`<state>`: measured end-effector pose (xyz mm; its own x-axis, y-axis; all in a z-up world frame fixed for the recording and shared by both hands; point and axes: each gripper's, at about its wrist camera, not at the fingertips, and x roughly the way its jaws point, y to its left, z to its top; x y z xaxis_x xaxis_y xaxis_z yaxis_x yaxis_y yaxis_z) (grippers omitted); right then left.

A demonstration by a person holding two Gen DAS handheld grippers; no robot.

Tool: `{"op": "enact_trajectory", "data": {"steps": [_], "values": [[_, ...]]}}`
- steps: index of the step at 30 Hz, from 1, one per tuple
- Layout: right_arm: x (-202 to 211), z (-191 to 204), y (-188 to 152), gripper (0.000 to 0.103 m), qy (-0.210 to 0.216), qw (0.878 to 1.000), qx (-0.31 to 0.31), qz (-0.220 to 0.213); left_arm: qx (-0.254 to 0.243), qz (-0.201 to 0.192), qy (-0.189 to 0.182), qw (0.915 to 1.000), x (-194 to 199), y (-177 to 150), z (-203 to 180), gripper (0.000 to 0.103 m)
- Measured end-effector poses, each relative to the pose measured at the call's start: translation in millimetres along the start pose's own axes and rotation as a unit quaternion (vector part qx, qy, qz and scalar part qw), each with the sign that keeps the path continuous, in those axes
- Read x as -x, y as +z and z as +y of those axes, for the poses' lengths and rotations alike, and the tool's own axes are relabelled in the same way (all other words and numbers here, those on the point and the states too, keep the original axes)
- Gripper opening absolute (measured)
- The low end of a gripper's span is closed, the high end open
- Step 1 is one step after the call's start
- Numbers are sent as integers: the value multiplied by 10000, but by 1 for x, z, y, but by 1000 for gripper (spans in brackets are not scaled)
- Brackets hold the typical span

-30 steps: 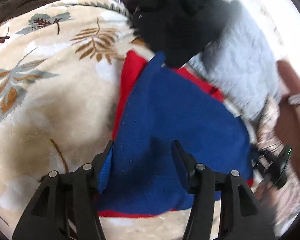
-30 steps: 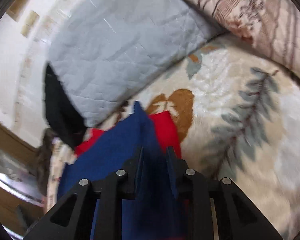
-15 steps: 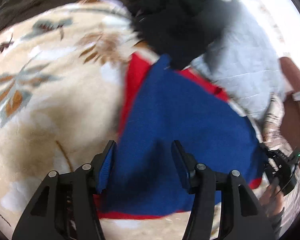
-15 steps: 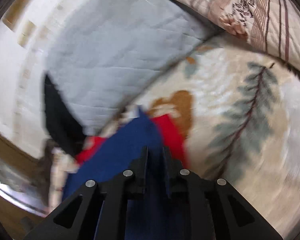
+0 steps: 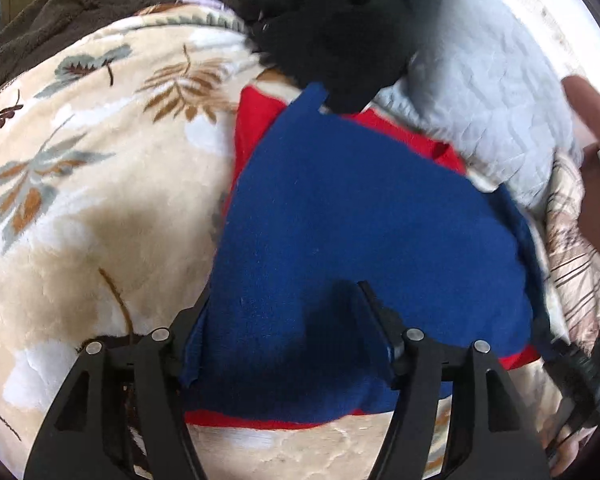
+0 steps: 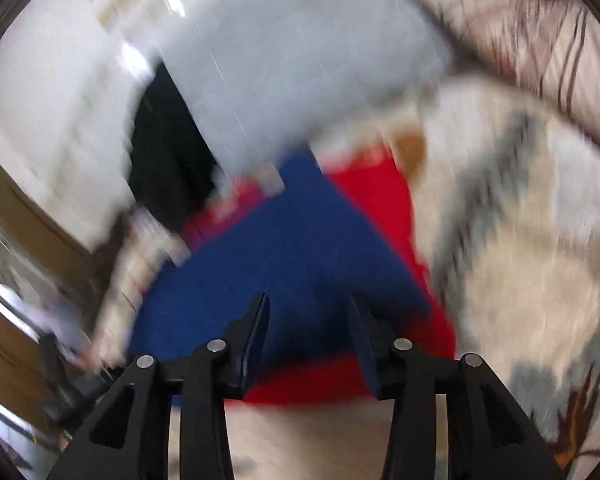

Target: Fold small clothes

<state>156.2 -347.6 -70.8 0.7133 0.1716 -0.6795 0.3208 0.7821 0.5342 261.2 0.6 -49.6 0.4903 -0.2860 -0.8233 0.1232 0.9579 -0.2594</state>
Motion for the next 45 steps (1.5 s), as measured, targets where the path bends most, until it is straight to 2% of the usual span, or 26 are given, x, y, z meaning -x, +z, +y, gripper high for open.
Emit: {"op": "enact_trajectory", "data": {"steps": [1, 3, 4, 7, 9, 10, 13, 16, 18, 19, 20, 21, 22, 25, 27, 29, 30, 32, 34, 36, 37, 38, 40, 42, 43, 45], "values": [[-7, -4, -6, 28, -172, 9997, 4, 190, -8, -25, 13, 10000, 2, -1, -1, 65], [7, -8, -9, 31, 25, 9996, -186, -198, 20, -41, -67, 10000, 9, -1, -1, 65], [15, -15, -9, 38, 125, 9980, -463, -418, 47, -63, -123, 9999, 10, -1, -1, 65], [13, -27, -10, 42, 98, 9941, -948, -527, 200, 23, -208, 9996, 8, 0, 3, 65], [5, -21, -9, 41, -118, 9952, -870, -434, 241, 17, -220, 9995, 7, 1, 4, 65], [8, -16, -6, 42, -209, 9951, -814, -521, 241, -3, -230, 9994, 9, 1, 3, 65], [23, -12, -4, 46, -63, 9912, -906, -961, 272, -156, -341, 9989, 19, 1, 3, 65], [17, -15, 0, 49, -536, 9911, -855, -868, 267, -169, -426, 9986, 19, 3, 1, 65], [0, -23, -3, 50, -538, 9930, -917, -520, 202, -97, -313, 9993, 13, 2, 0, 65], [0, -22, -5, 50, -547, 9936, -851, -505, 170, -40, -240, 9996, 9, 2, -1, 65], [0, -17, -5, 47, -596, 9946, -631, -569, 161, -7, -210, 9996, 7, 1, -1, 65], [0, -12, -4, 39, -592, 9960, -428, -513, 170, -14, -212, 9996, 7, 0, 0, 65], [0, -6, -3, 3, -537, 9973, -237, -445, 189, -27, -234, 9995, 8, 1, 0, 65], [13, 0, 1, 0, -416, 9971, -6, -641, 257, -53, -333, 9991, 13, 2, 3, 65], [18, -7, 1, 0, -604, 9952, -59, -771, 253, 85, -223, 9994, 6, 2, 5, 65], [0, -24, 3, 0, -872, 9957, -227, -210, 195, 85, -117, 9997, 3, 1, 5, 65], [-3, -29, 1, 0, -871, 9956, -322, -102, 210, 74, -116, 9997, 5, 1, 5, 65], [14, -26, 0, 8, -679, 9955, -466, -469, 274, -6, -347, 9990, 13, 1, 6, 65], [28, -18, 0, 10, -451, 9946, -556, -757, 311, -152, -455, 9984, 20, 3, 7, 65], [33, -5, 0, 18, -272, 9947, -480, -868, 253, -221, -490, 9982, 24, 3, 6, 65], [33, 1, -2, 26, -258, 9949, -396, -894, 232, -199, -435, 9986, 23, 4, 6, 65], [29, 8, -2, 34, -262, 9956, -281, -852, 212, -155, -369, 9990, 20, 4, 6, 65], [15, 14, -6, 41, -407, 9972, -113, -625, 261, 36, -283, 9993, 10, 4, 10, 65], [-10, 10, -8, 43, -700, 9975, -29, -24, 280, 225, -164, 9992, 0, 3, 13, 66], [-13, 11, -11, 42, -780, 9969, 107, -37, 261, 211, -49, 9994, 0, 3, 13, 66], [-2, 21, -11, 43, -880, 9959, 174, -133, 417, 246, -262, 9985, 3, 4, 19, 66]]}}
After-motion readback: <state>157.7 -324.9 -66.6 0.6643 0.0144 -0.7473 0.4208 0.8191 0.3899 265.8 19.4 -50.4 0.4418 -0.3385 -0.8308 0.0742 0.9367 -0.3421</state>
